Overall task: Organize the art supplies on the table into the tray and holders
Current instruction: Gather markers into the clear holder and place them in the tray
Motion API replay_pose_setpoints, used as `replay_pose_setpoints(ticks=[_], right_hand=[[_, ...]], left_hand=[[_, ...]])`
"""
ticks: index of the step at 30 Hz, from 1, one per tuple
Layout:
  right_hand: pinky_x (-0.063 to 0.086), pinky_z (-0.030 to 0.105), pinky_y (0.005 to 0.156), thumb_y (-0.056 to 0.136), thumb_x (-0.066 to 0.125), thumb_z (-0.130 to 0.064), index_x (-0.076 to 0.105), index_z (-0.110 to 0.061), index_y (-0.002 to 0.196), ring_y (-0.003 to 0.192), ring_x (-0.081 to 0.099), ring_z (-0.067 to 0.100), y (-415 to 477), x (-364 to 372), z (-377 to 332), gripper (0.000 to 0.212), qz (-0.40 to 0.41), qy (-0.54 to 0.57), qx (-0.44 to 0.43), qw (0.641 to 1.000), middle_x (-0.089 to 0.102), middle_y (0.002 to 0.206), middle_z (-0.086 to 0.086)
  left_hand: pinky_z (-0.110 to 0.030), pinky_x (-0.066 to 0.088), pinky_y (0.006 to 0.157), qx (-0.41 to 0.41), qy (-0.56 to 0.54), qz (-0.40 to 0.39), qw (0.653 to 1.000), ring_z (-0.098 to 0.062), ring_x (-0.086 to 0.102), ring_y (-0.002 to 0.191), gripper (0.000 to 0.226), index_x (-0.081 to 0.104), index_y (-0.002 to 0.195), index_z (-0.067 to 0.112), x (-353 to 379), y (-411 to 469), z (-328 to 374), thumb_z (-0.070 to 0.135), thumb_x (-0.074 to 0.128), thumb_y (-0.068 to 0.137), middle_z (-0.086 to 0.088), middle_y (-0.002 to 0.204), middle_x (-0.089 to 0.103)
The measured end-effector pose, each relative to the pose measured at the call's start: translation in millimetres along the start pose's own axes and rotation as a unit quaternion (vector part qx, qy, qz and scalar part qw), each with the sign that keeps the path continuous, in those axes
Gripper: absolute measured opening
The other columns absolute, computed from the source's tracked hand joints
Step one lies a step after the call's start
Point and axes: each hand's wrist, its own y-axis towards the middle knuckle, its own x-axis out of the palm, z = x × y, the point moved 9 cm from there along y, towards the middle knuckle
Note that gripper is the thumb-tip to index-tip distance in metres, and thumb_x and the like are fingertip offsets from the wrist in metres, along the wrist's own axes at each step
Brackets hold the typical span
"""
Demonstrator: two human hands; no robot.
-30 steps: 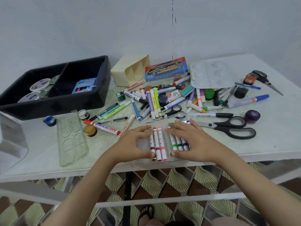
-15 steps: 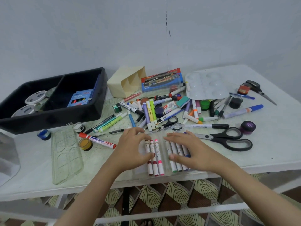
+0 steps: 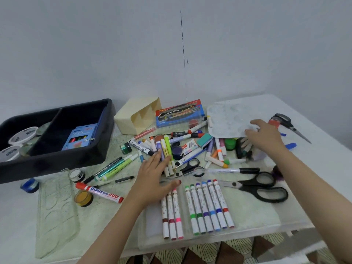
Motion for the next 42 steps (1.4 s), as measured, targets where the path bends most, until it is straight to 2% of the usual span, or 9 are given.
replay_pose_setpoints(ticks=[7,11,19,22,28,31,35,39,42], right_hand=[[0.046,0.027,0.064,0.086,0.054,0.0,0.065,-0.011,0.113,0.07,0.056,0.021,20,0,11,0.031,-0.012,0.122,0.052,0.991,0.061,0.101,0.011],[0.047,0.011,0.045,0.09,0.048,0.008,0.065,-0.003,0.111,0.04,0.057,0.005,12,-1,15,0.029,-0.004,0.289,0.089,0.953,0.059,0.085,0.013],[0.054,0.011,0.065,0.094,0.046,0.004,0.063,-0.006,0.116,0.066,0.061,0.013,-37,-8,2,0.029,0.053,0.38,0.047,0.922,0.06,0.095,-0.002],[0.054,0.011,0.065,0.095,0.046,0.003,0.063,-0.009,0.116,0.07,0.063,0.009,-55,1,-9,0.029,0.045,0.403,0.03,0.914,0.063,0.101,-0.001],[0.056,0.017,0.065,0.094,0.047,0.003,0.066,-0.022,0.101,0.068,0.068,0.01,-74,58,-38,0.032,-0.084,0.384,0.006,0.919,0.061,0.112,0.003],[0.055,0.017,0.063,0.094,0.048,0.003,0.066,-0.021,0.102,0.065,0.067,0.009,-84,87,-46,0.031,-0.139,0.37,0.009,0.919,0.063,0.106,0.003],[0.053,0.014,0.061,0.092,0.051,0.005,0.066,-0.01,0.108,0.058,0.065,0.008,-90,112,-53,0.027,-0.181,0.36,0.012,0.915,0.059,0.089,0.007],[0.055,0.018,0.062,0.088,0.059,0.003,0.067,-0.011,0.106,0.059,0.063,0.009,-90,120,-60,0.024,-0.188,0.285,-0.033,0.939,0.064,0.087,0.006],[0.046,0.007,0.061,0.088,0.063,-0.01,0.069,-0.018,0.106,0.063,0.055,-0.002,-89,112,-69,0.021,-0.158,0.168,-0.112,0.967,0.063,0.079,-0.007]], left_hand=[[-0.03,-0.008,0.112,0.003,-0.036,0.001,0.999,0.0,-0.016,0.137,0.101,0.0,0.145,0.046,4,2,-3,0.095,0.011,0.057,0.019,0.15,-0.024],[-0.029,-0.009,0.111,0.004,-0.053,0.009,0.999,0.002,-0.017,0.135,0.1,0.002,0.144,0.048,3,1,-3,0.095,0.012,0.056,0.021,0.15,-0.023],[-0.028,0.002,0.113,0.014,-0.139,0.073,0.988,0.007,-0.005,0.136,0.073,0.005,0.134,0.056,-14,-3,1,0.084,0.024,0.069,0.032,0.146,-0.007],[-0.031,0.02,0.113,0.024,-0.225,0.121,0.967,0.007,0.014,0.138,0.064,0.015,0.134,0.056,-26,-7,2,0.079,0.029,0.076,0.031,0.147,0.016],[-0.002,0.023,0.089,0.019,-0.319,0.189,0.928,0.031,0.019,0.12,0.056,0.023,0.132,0.055,-46,-17,1,0.075,0.031,0.08,0.059,0.126,0.02],[-0.006,0.021,0.097,0.023,-0.3,0.175,0.938,0.026,0.019,0.125,0.061,0.024,0.136,0.053,-41,-13,-3,0.067,0.043,0.08,0.049,0.135,0.021],[-0.035,0.024,0.11,-0.021,-0.257,0.136,0.957,0.001,0.015,0.137,0.069,0.022,0.134,0.062,-26,-12,-16,0.065,0.06,0.076,0.021,0.152,0.017],[-0.04,0.022,0.113,-0.039,-0.21,0.139,0.967,-0.009,0.015,0.141,0.074,0.02,0.133,0.058,-24,-12,-23,0.074,0.057,0.071,0.012,0.155,0.016],[-0.04,0.02,0.114,-0.05,-0.186,0.135,0.972,-0.014,0.015,0.143,0.08,0.025,0.136,0.05,-23,-12,-27,0.075,0.043,0.062,0.007,0.156,0.018]])
